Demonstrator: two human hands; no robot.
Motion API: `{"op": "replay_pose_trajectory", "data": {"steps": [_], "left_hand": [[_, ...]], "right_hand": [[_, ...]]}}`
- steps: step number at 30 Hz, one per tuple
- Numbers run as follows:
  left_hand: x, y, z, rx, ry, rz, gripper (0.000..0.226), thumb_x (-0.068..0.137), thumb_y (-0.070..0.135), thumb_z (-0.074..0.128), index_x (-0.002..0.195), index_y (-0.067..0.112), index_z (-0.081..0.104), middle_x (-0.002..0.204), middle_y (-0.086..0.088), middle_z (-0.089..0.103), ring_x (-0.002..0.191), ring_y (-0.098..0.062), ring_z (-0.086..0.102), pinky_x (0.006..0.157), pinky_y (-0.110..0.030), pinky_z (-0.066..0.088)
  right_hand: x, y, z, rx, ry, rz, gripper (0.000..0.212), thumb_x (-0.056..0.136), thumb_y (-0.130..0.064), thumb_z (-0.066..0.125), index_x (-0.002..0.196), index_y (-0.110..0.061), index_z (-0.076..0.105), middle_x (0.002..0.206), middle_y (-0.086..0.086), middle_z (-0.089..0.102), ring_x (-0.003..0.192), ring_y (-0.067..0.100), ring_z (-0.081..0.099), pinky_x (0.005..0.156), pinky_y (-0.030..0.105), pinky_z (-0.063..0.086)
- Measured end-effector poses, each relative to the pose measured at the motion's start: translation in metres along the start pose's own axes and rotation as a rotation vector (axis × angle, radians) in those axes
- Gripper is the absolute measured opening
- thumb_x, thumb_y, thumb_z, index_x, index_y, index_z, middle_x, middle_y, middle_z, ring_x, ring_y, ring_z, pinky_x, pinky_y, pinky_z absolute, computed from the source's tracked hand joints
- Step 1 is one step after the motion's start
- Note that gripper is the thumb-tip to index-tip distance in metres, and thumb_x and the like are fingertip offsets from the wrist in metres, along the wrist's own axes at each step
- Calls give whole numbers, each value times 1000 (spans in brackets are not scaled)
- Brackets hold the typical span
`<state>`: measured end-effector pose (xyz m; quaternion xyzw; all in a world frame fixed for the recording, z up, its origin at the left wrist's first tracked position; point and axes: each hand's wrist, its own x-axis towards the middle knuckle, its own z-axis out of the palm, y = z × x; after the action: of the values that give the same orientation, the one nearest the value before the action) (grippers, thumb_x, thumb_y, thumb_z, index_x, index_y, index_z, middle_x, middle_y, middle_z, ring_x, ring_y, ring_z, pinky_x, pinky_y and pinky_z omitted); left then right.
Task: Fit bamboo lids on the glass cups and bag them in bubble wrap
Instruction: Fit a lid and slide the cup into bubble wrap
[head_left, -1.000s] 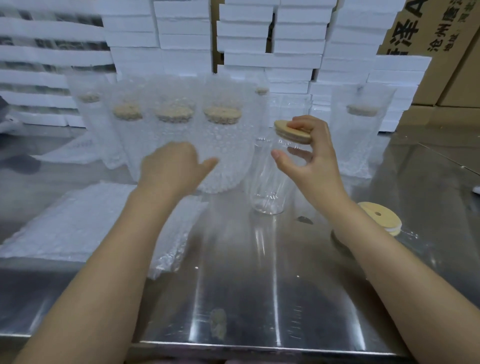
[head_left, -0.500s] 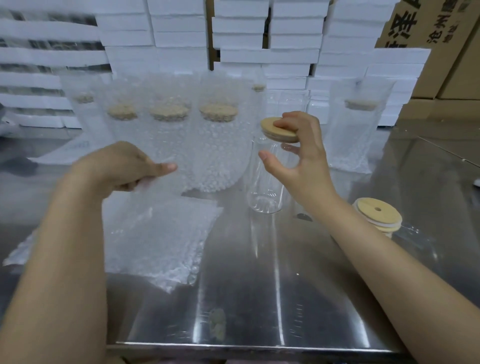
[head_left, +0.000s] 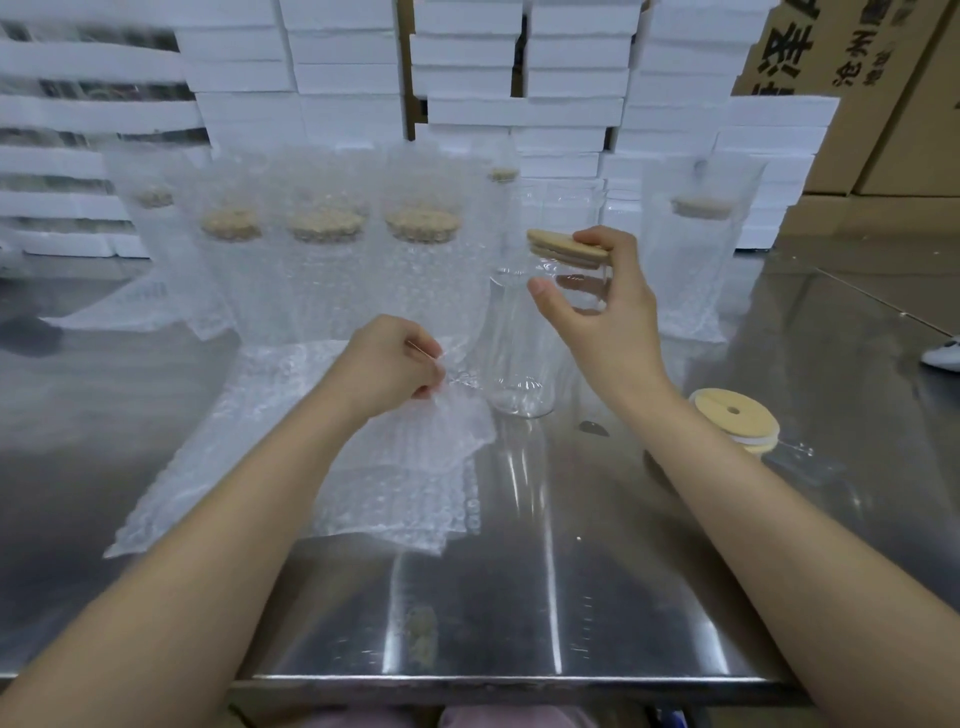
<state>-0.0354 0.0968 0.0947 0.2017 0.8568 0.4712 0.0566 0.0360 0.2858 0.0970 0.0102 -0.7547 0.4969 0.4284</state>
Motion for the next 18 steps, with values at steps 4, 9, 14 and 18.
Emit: {"op": "replay_pose_trajectory", "data": {"steps": [4, 9, 14, 18], "left_hand": [[-2, 0, 10, -60, 51, 41, 16, 87, -4, 64, 102, -6, 64, 73, -14, 66, 68, -24, 65, 69, -27, 58], [-4, 6, 17, -216, 67, 59, 15, 92, -1, 59, 104, -7, 65, 89, -21, 66, 73, -20, 63, 66, -19, 58], [-4, 10, 17, -356, 70, 28, 12, 94, 2, 56, 94, -1, 67, 81, -15, 64, 67, -17, 57, 74, -29, 53], [-2, 14, 15, -590, 132, -49, 10, 95, 5, 56, 94, 6, 65, 73, -5, 62, 59, -9, 54, 59, -16, 46]], "right_hand": [[6, -6, -9, 134, 227, 69, 41, 83, -28, 75, 111, -25, 45, 121, 1, 56, 101, 18, 64, 77, 25, 55], [8, -6, -4, 544, 330, 419, 41, 89, -32, 69, 114, -16, 40, 108, -1, 53, 91, 18, 64, 72, 35, 60], [1, -1, 6, 534, 312, 578, 46, 87, -37, 70, 118, -17, 42, 102, -5, 54, 83, 14, 61, 73, 39, 62], [2, 1, 5, 464, 330, 530, 37, 84, -36, 71, 104, -26, 42, 99, -9, 55, 85, 14, 58, 67, 31, 60]]}}
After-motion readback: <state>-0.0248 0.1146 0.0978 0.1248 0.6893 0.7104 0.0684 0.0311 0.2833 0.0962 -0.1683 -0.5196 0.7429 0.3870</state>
